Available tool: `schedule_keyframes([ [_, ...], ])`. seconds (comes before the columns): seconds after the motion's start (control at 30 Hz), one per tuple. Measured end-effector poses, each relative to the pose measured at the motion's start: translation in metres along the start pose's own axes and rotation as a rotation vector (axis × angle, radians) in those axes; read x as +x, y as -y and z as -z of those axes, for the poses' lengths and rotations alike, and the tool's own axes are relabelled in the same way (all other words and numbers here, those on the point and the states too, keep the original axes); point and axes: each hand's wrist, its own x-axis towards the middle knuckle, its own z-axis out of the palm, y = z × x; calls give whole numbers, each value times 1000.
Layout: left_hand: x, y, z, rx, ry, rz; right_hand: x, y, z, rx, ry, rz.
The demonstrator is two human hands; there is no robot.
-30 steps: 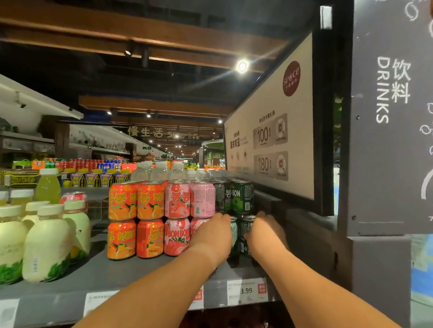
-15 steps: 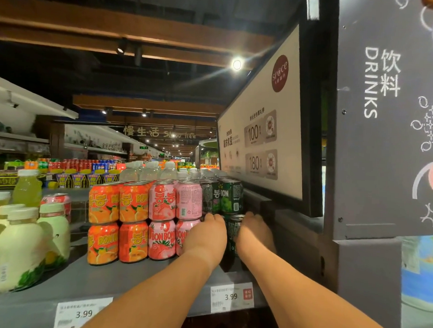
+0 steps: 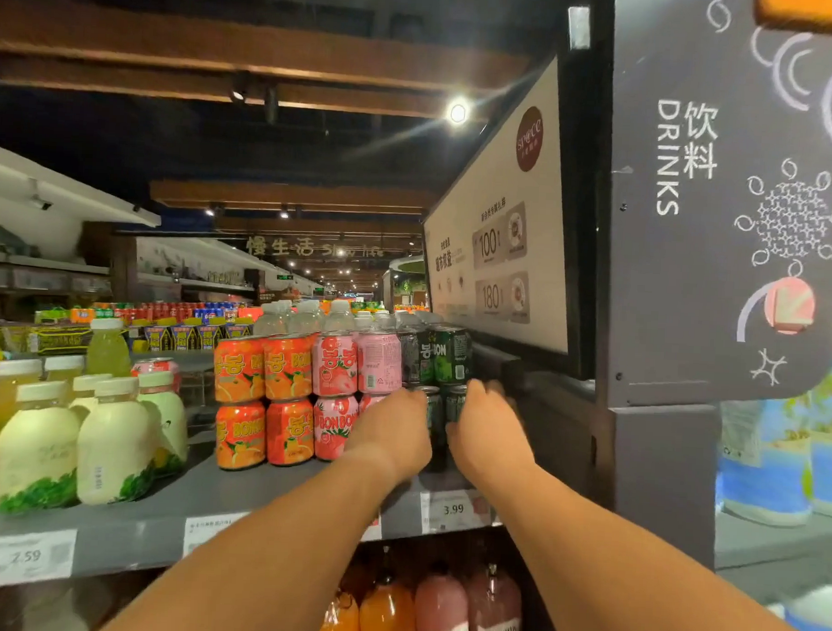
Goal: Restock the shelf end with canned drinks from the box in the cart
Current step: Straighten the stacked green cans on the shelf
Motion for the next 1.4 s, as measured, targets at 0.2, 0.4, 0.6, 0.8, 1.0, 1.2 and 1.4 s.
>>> schedule_keyframes([
  [0.2,-55,-4,44,1,-68,-98,-60,35,54,43,-24,-3],
  [0.4,-156,11,45,-117,20,-181,-175,56,66,13,-38,-92],
  [0.6,-289,-5,-12,-249,244,-216,-354,27,43,-148,129,-265],
  [0.8,-408,-63,-75,-260,472,-333,-537,-18,54,-145,231,-669],
  [1.0,-549,-119,-120,-299,791,-429,-708,-47,97,-172,312,-1093],
  [1.2,-642,-135,-155,-249,1016,-361,-783,-56,129,-238,329,-1209],
  [1.4,-641,-152,-160,-240,979,-313,-789,-64,122,-227,383,-1131],
])
